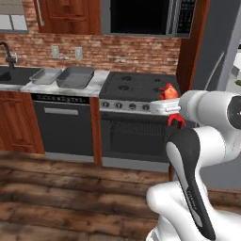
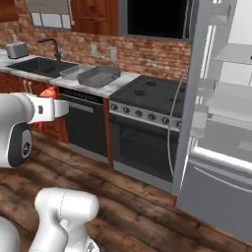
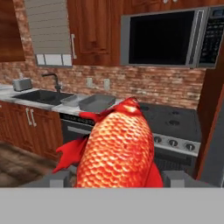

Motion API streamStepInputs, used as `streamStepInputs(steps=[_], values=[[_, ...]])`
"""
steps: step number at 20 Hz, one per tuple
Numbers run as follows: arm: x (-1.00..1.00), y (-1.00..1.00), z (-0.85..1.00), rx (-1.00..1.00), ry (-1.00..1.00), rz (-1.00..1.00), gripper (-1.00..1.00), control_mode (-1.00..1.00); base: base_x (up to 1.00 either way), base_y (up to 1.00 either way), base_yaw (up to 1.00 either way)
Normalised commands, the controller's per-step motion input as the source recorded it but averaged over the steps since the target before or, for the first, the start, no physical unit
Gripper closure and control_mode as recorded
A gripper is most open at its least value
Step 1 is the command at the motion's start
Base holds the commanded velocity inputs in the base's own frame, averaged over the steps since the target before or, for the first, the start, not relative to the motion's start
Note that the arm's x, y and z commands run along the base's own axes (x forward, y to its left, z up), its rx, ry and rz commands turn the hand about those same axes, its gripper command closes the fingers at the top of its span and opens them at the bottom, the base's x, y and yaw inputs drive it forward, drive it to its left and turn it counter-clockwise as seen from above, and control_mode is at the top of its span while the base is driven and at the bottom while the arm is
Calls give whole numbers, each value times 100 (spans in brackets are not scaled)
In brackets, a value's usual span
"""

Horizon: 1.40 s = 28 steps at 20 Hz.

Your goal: Place one cucumber and one fish in each tupperware on the nearby counter, to pack two identical lunches.

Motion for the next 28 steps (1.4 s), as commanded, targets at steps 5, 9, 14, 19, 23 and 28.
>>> streamStepInputs(steps=[5,9,14,19,23,28], values=[[0,0,0,0,0,0,100,100,45,88,25],[0,0,0,0,0,0,100,100,93,31,2],[0,0,0,0,0,0,100,100,94,20,-6],[0,0,0,0,0,0,100,100,85,33,-20],[0,0,0,0,0,0,100,100,54,50,-29],[0,0,0,0,0,0,100,100,23,44,-39]])
